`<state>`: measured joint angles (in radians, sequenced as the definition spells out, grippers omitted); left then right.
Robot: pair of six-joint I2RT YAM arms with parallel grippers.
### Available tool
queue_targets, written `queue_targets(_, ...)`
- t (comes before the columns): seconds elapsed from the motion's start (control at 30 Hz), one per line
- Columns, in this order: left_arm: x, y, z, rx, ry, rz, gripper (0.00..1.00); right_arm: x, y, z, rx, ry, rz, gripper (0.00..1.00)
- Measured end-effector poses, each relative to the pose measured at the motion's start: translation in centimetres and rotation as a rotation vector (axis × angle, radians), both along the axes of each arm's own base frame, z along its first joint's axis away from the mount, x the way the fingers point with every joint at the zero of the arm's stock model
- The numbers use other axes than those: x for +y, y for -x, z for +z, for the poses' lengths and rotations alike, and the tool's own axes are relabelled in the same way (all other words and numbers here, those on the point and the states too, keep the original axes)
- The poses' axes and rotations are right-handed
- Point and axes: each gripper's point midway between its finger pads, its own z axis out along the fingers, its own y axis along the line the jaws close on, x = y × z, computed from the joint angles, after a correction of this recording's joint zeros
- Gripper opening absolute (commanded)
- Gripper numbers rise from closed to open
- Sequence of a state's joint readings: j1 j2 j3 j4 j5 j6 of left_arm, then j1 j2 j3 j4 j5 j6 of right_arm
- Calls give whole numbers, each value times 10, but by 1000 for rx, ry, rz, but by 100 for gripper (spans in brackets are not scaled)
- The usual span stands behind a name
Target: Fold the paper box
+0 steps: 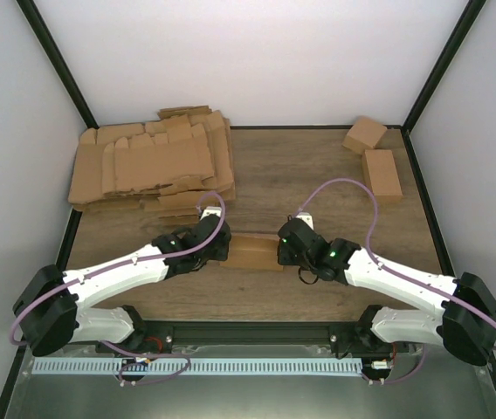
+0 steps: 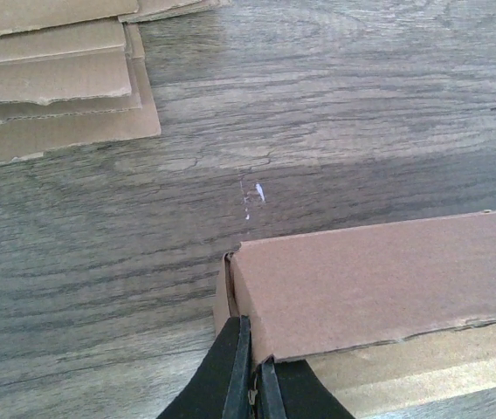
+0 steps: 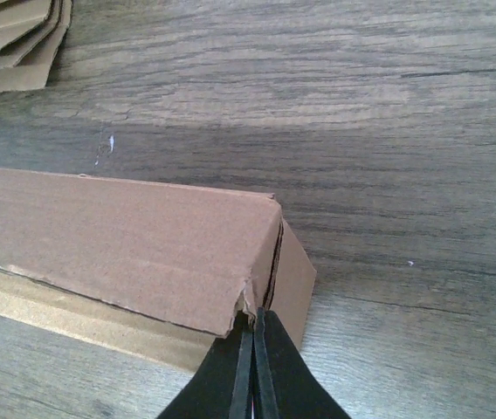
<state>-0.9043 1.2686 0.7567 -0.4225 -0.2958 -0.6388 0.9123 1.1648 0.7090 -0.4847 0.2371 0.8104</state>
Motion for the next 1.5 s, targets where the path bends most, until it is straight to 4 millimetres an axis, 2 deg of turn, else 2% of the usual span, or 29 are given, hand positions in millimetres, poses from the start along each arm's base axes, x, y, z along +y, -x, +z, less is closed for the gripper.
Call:
queue_targets(0.1, 0, 0, 0, 0, 4, 6, 8, 0, -1, 0, -8, -3, -4, 1)
queue_targets(0.43, -1, 13, 3, 63, 14, -11, 36, -1, -1, 2, -12, 2, -2, 1)
queue_targets(0.53, -1, 21, 9, 95, 31, -29, 37, -1, -1, 2, -11, 10, 2, 1)
queue_targets(0.7, -1, 19, 19, 112, 60, -31, 37, -1, -2, 3, -8, 23, 2, 1)
queue_targets(1.1, 5, 11, 18, 117, 34, -24, 26, -1, -2, 3, -5, 44, 14, 1)
queue_targets(1.17, 5, 9, 16, 111, 20, -25, 20, -1, -2, 3, -5, 47, 16, 1)
queue_targets(1.27, 3, 6, 12, 109, 5, -32, 4, -1, -3, 3, -4, 52, 15, 1)
queue_targets(1.5, 3, 3, 12, 91, -8, -38, 4, -1, -3, 3, -5, 52, 15, 1)
